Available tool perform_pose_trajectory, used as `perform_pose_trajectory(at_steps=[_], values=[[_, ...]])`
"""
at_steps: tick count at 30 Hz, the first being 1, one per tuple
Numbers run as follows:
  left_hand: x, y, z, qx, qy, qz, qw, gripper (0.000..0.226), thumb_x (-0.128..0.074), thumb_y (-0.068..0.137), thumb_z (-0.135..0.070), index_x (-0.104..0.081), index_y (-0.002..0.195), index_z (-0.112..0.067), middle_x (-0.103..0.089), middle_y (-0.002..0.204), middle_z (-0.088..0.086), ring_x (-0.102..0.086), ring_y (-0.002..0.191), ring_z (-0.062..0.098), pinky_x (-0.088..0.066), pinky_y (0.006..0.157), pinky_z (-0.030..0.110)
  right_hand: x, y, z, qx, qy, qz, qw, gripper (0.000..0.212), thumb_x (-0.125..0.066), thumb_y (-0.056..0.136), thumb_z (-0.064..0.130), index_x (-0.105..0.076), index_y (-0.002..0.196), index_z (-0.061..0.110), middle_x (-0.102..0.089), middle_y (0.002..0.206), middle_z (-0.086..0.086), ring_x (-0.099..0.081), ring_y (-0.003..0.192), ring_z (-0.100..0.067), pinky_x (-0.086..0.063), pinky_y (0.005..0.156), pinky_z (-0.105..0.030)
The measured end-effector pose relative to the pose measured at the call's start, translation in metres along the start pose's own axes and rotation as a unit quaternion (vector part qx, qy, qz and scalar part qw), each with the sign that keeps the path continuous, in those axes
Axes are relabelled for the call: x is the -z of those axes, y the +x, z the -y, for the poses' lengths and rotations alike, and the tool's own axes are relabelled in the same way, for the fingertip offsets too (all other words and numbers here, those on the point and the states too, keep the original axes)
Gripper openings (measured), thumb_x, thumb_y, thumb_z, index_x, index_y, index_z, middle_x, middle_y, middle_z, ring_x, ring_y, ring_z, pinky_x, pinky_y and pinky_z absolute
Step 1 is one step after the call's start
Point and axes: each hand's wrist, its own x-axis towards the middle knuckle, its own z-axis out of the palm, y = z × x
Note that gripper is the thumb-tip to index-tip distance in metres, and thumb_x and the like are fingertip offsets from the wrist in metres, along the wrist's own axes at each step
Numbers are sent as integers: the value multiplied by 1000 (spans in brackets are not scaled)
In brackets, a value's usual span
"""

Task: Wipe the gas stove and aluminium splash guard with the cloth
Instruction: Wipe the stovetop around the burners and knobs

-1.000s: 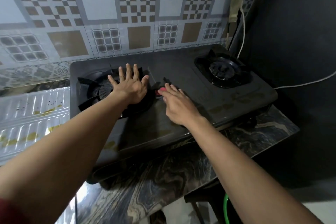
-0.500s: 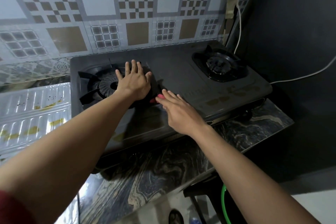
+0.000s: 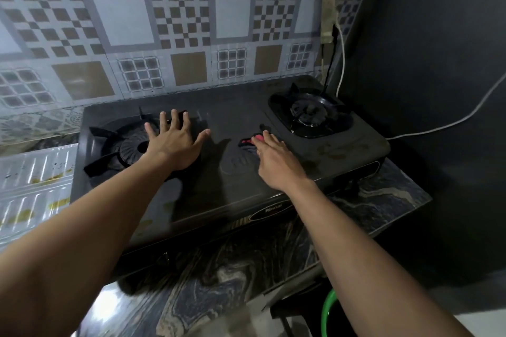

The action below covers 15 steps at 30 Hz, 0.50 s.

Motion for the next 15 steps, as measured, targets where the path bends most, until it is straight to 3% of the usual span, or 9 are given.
perform_pose_trajectory(at_steps=[3, 7, 10, 13, 15], values=[[4, 2, -17, -16, 56, -20, 998, 90, -8, 89, -75, 0, 157, -18, 9, 165, 13, 17, 149, 37, 9, 114, 65, 2, 3, -8, 6, 1, -5, 1000, 56, -38, 101, 11, -26, 155, 15, -13, 164, -11, -10, 151, -26, -8, 123, -40], [6, 8, -53, -92, 54, -20, 994, 81, -29, 95, -66, -5, 158, -21, 2, 165, 12, 10, 151, 35, 3, 118, 60, 5, 2, -18, -6, 10, -14, 1000, 54, -37, 102, 12, -27, 154, 15, -14, 164, -11, -11, 151, -25, -11, 123, -41], [4, 18, -74, -126, 19, 0, 992, 72, -46, 96, -50, -21, 156, -20, -21, 162, 13, -13, 150, 36, -15, 119, 59, 8, -4, -20, -6, 23, -12, 1000, 51, -35, 103, 15, -28, 154, 15, -14, 164, -12, -10, 151, -26, -12, 123, -42], [3, 23, -84, -150, 2, 11, 989, 52, -53, 91, -37, -49, 140, -19, -53, 135, 13, -48, 128, 37, -43, 103, 51, 7, -20, -21, 16, 26, -9, 999, 50, -35, 104, 18, -28, 153, 16, -15, 164, -11, -10, 152, -25, -11, 123, -41], [4, 23, -90, -149, 0, 19, 989, 44, -54, 89, -32, -59, 130, -17, -59, 127, 15, -57, 115, 38, -49, 95, 45, 5, -33, -27, 44, 27, 0, 999, 49, -33, 105, 20, -27, 154, 17, -13, 165, -7, -7, 152, -21, -9, 123, -38]])
